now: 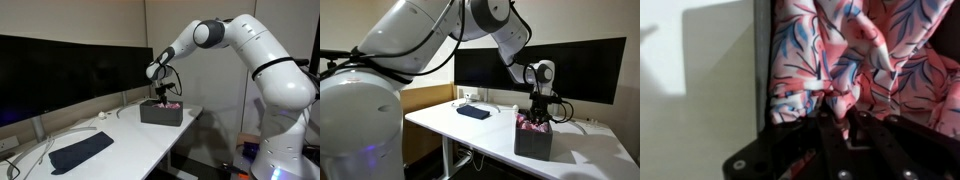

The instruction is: Put the pink and blue cloth in the grey box

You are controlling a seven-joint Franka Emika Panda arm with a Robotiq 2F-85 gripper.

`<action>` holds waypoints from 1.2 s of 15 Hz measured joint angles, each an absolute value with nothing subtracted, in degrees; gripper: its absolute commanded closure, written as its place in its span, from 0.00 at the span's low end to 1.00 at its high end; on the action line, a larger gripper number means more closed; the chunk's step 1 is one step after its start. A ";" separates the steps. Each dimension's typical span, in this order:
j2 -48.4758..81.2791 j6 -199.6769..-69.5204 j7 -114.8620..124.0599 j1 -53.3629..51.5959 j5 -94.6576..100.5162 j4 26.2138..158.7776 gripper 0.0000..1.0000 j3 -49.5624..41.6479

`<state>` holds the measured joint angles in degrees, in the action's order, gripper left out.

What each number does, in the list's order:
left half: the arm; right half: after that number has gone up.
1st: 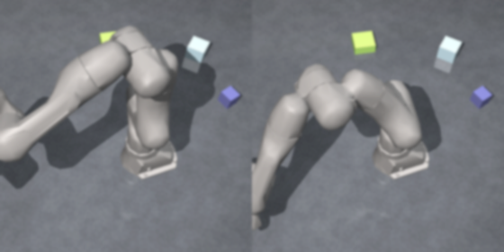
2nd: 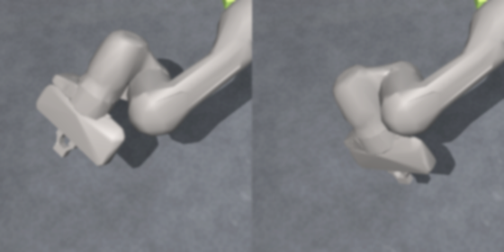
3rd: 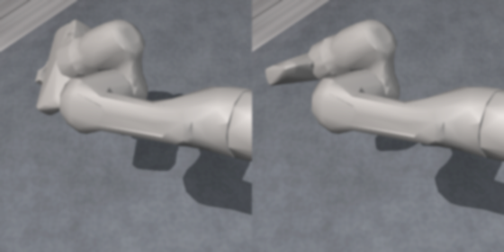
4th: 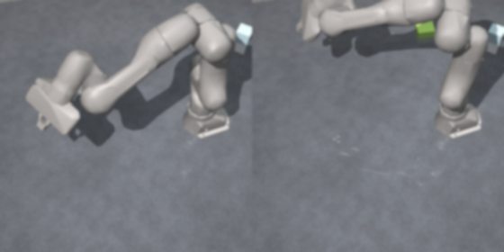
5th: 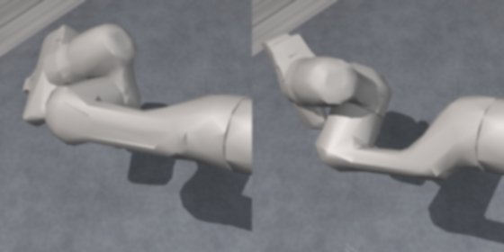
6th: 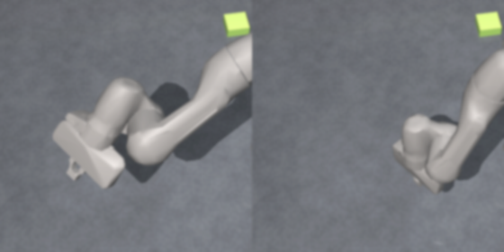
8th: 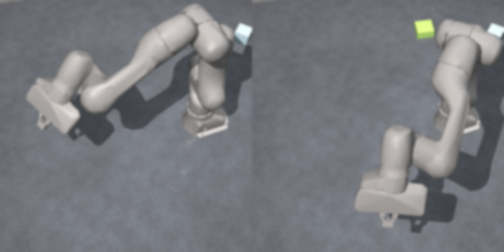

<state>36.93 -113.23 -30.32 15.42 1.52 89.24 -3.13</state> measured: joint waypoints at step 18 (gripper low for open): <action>37.58 -115.27 -30.40 15.07 6.25 89.40 0.00 -3.32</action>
<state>37.58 -115.27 -30.40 15.07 6.25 89.40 -3.32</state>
